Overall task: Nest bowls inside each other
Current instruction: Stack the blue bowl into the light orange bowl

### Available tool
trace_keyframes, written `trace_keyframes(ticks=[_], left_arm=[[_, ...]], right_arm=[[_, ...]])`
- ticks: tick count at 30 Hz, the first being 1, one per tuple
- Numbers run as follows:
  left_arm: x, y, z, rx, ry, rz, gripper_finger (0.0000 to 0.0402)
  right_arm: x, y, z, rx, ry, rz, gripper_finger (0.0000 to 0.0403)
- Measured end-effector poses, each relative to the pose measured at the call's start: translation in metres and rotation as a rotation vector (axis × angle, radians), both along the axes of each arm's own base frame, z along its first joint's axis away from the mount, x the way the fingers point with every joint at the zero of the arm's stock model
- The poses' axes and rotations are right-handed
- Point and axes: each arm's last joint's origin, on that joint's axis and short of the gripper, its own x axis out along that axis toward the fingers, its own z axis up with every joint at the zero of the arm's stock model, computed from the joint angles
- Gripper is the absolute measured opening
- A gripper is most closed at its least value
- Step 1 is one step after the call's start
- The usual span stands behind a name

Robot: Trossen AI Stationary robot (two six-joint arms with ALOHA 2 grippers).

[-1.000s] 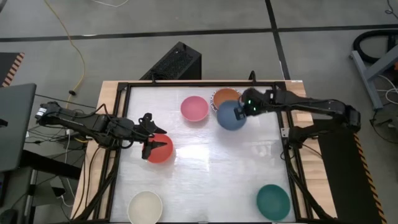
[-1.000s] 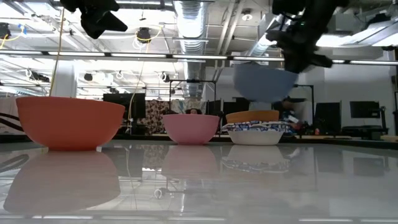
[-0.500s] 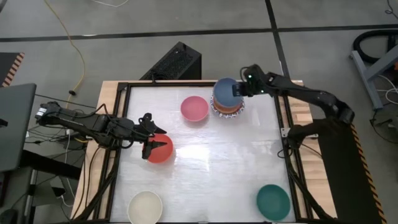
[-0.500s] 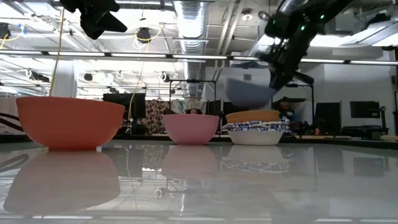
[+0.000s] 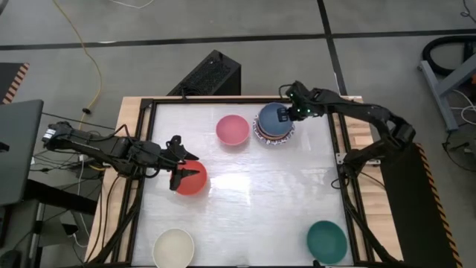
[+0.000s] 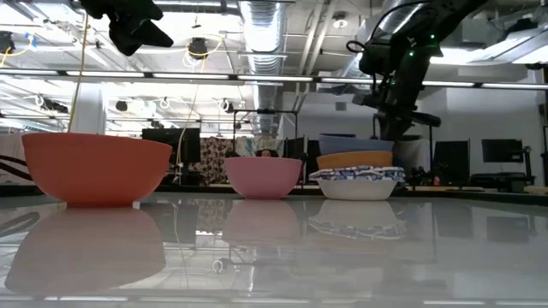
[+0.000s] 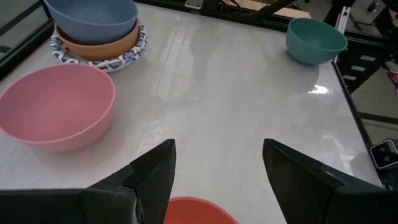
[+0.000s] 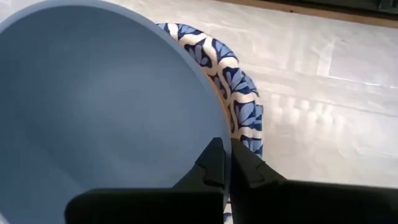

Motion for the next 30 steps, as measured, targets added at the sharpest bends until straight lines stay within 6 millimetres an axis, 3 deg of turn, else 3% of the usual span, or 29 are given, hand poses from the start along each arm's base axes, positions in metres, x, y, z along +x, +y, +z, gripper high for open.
trace_keyframes(ticks=[11, 17, 22, 26, 30], left_arm=[[0.000, 0.000, 0.000, -0.013, -0.001, 0.007, 0.0231], [0.000, 0.000, 0.000, -0.015, 0.002, 0.008, 0.0231], [0.000, 0.000, 0.000, -0.015, 0.002, 0.008, 0.0231], [0.000, 0.001, 0.000, -0.001, -0.003, 0.039, 0.0231], [0.000, 0.002, 0.000, 0.021, -0.007, 0.072, 0.0231]], right_arm=[[0.000, -0.001, 0.000, -0.008, 0.001, 0.007, 0.0111], [-0.007, 0.001, 0.013, -0.057, -0.041, 0.012, 0.0143], [-0.008, 0.010, 0.029, -0.152, -0.077, 0.064, 0.0141], [0.009, 0.020, 0.034, -0.226, -0.135, 0.163, 0.0113], [0.033, 0.022, 0.024, -0.260, -0.159, 0.234, 0.0079]])
